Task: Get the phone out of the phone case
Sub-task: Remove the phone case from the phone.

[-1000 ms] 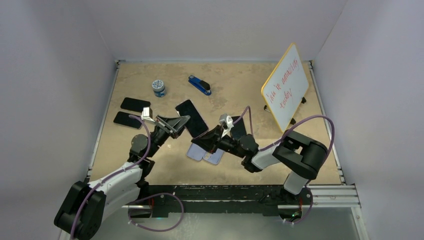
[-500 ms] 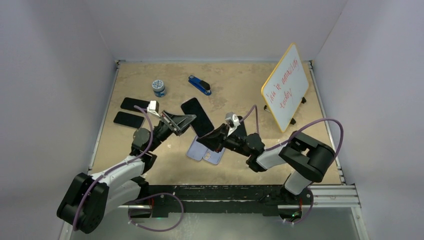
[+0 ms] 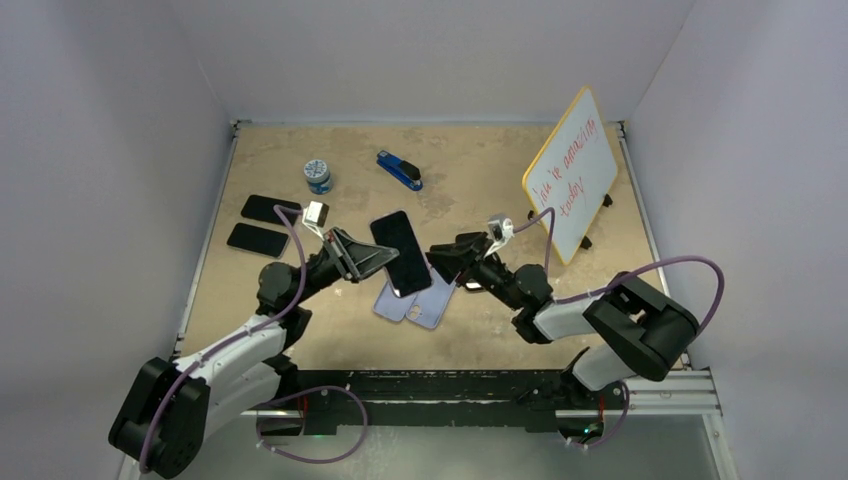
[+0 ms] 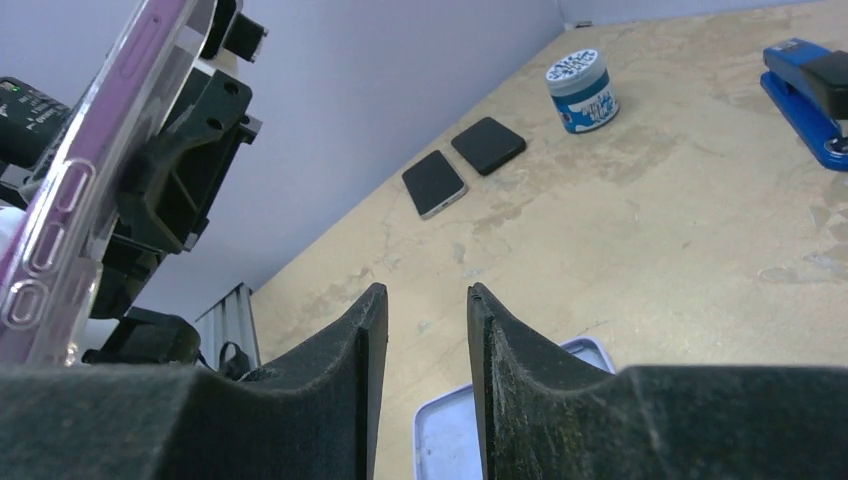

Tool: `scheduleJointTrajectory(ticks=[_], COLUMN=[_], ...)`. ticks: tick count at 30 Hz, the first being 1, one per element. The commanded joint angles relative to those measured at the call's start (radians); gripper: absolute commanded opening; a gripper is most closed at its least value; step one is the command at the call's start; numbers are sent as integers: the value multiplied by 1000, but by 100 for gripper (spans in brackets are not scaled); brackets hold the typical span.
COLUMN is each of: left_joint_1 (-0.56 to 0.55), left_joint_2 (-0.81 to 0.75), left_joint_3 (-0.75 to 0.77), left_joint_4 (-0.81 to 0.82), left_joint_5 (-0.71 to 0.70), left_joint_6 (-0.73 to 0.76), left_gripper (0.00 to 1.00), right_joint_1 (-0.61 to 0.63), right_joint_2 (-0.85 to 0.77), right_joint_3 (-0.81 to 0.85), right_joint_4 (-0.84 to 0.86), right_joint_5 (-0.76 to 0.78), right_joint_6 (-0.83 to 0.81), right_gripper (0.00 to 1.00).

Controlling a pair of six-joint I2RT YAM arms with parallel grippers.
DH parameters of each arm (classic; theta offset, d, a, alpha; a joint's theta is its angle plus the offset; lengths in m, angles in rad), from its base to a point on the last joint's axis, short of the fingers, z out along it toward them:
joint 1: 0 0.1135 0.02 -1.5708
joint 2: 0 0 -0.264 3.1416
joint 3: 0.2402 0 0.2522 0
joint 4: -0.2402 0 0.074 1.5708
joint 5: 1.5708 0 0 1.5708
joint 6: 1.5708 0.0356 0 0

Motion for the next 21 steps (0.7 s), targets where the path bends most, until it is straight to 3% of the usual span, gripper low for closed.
scheduleJointTrajectory(ticks=[1,9,15,21], left_joint_1=[1,35,89,105], left_joint_2=[-44,-50,-44,-50], left_joint_3=[43,135,214,328], left_joint_4=[57,-64,-147,-383], left_joint_5=[39,144,270,367], left_joint_6=[62,187,276,462], left_gripper=[0,0,0,0], right_joint_1=[-2,-12,-26,-36], right_joint_2=[-41,-102,-199,-348], right_joint_3=[1,-38,-47,0], right_joint_4=[328,294,136,-137], right_joint_5=[-24,-253,-417,-500], right_joint_6=[21,-34,-103,-184], right_gripper=[38,55,60,60])
